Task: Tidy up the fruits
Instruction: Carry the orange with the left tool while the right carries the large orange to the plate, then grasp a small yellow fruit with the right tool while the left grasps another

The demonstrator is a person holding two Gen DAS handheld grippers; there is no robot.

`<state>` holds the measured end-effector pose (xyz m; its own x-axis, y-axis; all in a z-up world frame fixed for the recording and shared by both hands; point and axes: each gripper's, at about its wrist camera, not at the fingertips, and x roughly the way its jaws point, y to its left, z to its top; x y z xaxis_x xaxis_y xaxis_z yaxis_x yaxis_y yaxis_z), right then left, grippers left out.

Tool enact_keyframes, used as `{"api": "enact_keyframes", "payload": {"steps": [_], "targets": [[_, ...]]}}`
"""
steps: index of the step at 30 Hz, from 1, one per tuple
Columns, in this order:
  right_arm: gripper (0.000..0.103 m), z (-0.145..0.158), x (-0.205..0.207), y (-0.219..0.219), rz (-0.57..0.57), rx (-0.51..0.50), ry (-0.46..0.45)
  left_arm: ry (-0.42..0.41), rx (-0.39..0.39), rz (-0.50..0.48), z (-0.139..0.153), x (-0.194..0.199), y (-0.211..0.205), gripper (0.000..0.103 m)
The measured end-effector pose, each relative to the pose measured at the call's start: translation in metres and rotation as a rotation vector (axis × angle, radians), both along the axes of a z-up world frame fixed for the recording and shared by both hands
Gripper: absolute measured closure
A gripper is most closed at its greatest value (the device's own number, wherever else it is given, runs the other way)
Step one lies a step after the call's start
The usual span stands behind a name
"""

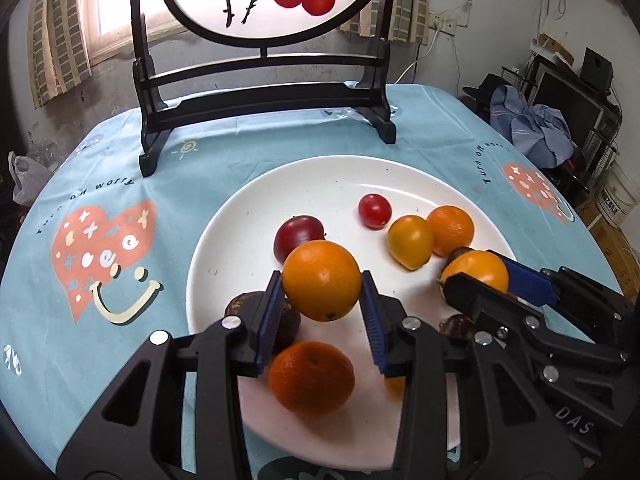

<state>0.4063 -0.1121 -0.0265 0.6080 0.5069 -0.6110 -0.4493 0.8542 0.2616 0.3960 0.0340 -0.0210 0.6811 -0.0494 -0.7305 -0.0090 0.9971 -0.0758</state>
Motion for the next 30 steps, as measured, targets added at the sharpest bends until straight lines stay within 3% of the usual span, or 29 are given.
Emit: {"api": "enact_keyframes", "payload": {"steps": [2, 6, 8, 11, 17, 20, 26, 30], "targets": [[0.056, 0.004, -0.002, -0.004, -0.007, 0.02, 0.0, -0.026, 0.002, 0.029, 0.004, -0.004, 0.003, 0.041], [0.056, 0.016, -0.015, -0.007, -0.009, 0.02, -0.033, -0.061, 0.012, 0.035, 0.018, -0.023, 0.003, 0.032], [0.053, 0.019, -0.025, -0.01, 0.002, 0.032, -0.032, -0.081, 0.037, 0.048, 0.027, -0.039, 0.004, 0.02], [0.053, 0.017, -0.043, -0.015, 0.014, 0.035, -0.017, -0.127, 0.055, 0.069, 0.036, -0.073, 0.008, 0.011], [0.053, 0.003, -0.089, -0.025, 0.071, 0.03, 0.022, -0.12, 0.018, 0.095, 0.022, -0.128, 0.015, 0.008], [0.052, -0.006, -0.112, -0.026, 0.104, -0.002, 0.051, -0.072, -0.007, 0.094, 0.003, -0.151, 0.018, 0.008], [0.051, -0.009, -0.147, -0.031, 0.128, -0.059, 0.03, -0.048, 0.037, 0.097, -0.013, -0.183, 0.017, 0.007], [0.051, -0.02, -0.166, -0.046, 0.164, -0.007, 0.104, -0.062, 0.102, 0.12, -0.018, -0.194, 0.019, 0.007]]}}
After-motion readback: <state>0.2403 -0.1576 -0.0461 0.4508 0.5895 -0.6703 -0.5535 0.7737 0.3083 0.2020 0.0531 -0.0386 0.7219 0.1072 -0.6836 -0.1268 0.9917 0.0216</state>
